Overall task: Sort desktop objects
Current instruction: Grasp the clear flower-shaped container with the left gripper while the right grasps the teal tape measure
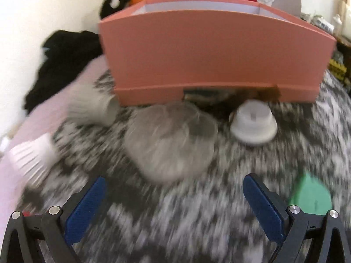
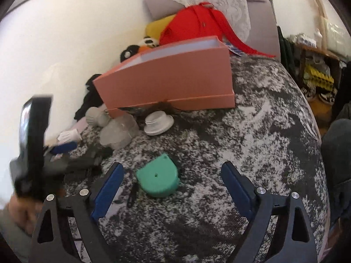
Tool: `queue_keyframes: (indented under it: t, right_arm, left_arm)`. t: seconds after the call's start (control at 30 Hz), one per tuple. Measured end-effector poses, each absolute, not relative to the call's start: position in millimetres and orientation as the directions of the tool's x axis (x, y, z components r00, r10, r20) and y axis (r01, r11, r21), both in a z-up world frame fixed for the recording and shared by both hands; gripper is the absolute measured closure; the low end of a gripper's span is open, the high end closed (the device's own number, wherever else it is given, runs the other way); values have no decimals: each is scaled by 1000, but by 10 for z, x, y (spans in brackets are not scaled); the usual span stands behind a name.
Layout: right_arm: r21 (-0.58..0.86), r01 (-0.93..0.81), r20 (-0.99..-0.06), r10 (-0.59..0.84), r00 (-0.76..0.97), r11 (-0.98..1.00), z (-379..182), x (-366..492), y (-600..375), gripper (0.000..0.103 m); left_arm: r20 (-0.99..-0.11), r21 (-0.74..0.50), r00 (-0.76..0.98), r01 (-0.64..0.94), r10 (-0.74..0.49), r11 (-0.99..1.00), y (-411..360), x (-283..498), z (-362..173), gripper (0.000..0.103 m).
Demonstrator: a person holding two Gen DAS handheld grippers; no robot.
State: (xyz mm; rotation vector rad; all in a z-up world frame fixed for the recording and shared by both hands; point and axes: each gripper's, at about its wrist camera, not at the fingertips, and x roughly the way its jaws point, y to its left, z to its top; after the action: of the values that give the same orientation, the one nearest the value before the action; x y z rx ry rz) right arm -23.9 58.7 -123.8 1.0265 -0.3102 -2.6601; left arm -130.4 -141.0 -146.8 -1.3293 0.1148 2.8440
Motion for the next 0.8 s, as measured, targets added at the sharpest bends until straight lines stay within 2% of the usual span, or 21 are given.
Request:
queue_keyframes:
  t: [0.3,0.6,0.73,0.8]
  right_arm:
    - [295,175,-654,-332,-680,-939,-1379,-376,557,11]
    - [170,355,-625,-379,-682,-919,-1425,-425,111,11]
    - [196,351,-735,-374,-565,-915,-1688,-691,2,10]
    - [218,349,-741,-388,-548,-911,-1722,-752,5,6]
  left_arm:
    - [-818,0,-575,10,-6,-1000,-1517,-1923,-1859,0]
    - [-798,-10,-602,-35,29,-999,-1475,-2016,-1985,0]
    - [-791,-21,-611,-36,38,-999,-1464,-1988,-2002,0]
    - [-791,-14,-611,-35,32,-999,-1440,-1977,-2016,0]
